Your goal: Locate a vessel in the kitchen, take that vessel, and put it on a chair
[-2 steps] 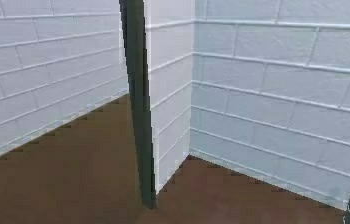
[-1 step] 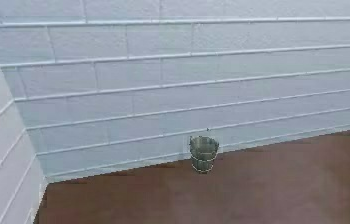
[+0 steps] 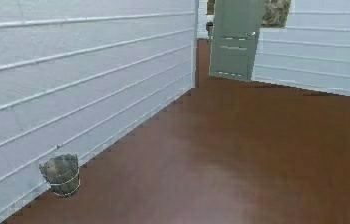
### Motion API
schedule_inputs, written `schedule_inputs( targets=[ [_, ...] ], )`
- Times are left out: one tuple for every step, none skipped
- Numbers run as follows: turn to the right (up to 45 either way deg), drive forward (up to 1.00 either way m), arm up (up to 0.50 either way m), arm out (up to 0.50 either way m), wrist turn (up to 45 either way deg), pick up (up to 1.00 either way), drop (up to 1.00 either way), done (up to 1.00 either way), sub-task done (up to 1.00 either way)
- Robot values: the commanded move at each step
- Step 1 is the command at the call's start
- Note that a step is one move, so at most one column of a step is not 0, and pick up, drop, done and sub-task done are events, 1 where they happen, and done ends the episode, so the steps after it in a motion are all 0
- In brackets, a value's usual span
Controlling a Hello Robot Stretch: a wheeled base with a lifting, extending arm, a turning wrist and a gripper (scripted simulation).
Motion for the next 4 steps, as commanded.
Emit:
schedule_inputs(
  targets=[
    [12.0, 0.00, 0.00, 0.00, 0.0, 0.00, 0.00, 0.00, 0.00],
    [0.0, 1.00, 0.00, 0.00, 0.0, 0.00, 0.00, 0.00, 0.00],
    [3.0, 0.00, 0.00, 0.00, 0.0, 0.00, 0.00, 0.00, 0.00],
    [0.0, 1.00, 0.00, 0.00, 0.0, 0.00, 0.00, 0.00, 0.00]
  ],
)
